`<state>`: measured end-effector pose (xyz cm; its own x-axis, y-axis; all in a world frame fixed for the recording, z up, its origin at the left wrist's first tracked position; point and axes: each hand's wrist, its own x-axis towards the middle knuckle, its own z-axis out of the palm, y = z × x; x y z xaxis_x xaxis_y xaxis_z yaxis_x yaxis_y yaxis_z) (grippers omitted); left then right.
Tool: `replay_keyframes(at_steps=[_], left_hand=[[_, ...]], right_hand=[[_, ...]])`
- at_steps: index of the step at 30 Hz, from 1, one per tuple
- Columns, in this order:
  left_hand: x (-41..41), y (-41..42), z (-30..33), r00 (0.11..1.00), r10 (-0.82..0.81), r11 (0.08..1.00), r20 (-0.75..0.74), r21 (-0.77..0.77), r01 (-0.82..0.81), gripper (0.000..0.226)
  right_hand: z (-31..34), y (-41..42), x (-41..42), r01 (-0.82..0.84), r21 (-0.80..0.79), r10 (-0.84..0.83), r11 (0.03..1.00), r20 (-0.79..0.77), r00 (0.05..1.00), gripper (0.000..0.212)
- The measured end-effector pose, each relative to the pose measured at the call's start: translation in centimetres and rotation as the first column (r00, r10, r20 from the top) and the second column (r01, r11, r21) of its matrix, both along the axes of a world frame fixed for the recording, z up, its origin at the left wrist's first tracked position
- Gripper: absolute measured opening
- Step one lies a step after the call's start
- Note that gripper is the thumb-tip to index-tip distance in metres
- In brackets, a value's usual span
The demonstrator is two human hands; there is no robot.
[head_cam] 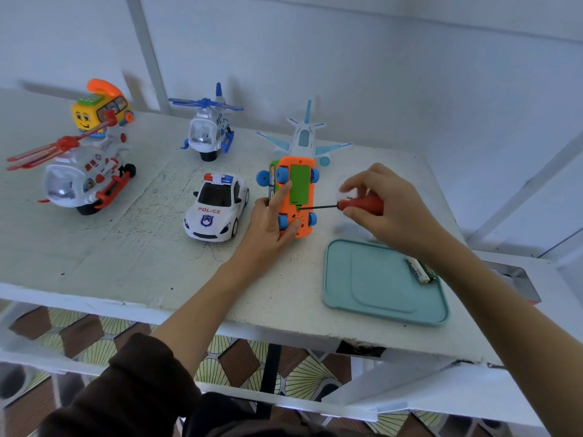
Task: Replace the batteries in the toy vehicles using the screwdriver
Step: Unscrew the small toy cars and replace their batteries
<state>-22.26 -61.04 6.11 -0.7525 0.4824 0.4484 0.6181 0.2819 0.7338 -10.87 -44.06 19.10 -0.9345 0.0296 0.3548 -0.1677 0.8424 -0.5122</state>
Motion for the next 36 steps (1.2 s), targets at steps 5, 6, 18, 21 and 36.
replay_keyframes(at_steps=[5,6,18,21,36], left_hand=[[0.0,0.1,0.0,0.999,0.005,1.000,-0.035,-0.012,-0.005,0.063],[0.0,0.1,0.0,0.999,0.007,1.000,-0.036,-0.016,-0.007,0.063],[0.3,0.1,0.6,0.996,0.011,1.000,-0.094,-0.022,-0.013,0.060],[0.3,0.0,0.4,0.997,0.024,1.000,-0.078,-0.012,-0.025,0.060],[0.5,0.0,0.7,0.998,0.048,0.999,0.028,-0.004,-0.048,0.064]], right_hand=[[-0.1,0.1,-0.4,0.145,0.061,-0.151,0.988,0.124,0.981,0.038],[-0.2,0.0,-0.4,0.124,0.072,-0.128,0.990,0.062,0.990,0.032],[0.1,-0.3,0.0,0.062,0.115,-0.059,0.991,-0.036,0.998,0.031],[-0.2,0.2,-0.1,0.182,0.088,-0.184,0.979,0.015,0.983,0.029],[-0.8,0.1,0.1,0.085,-0.113,-0.092,0.990,-0.060,0.994,0.016]])
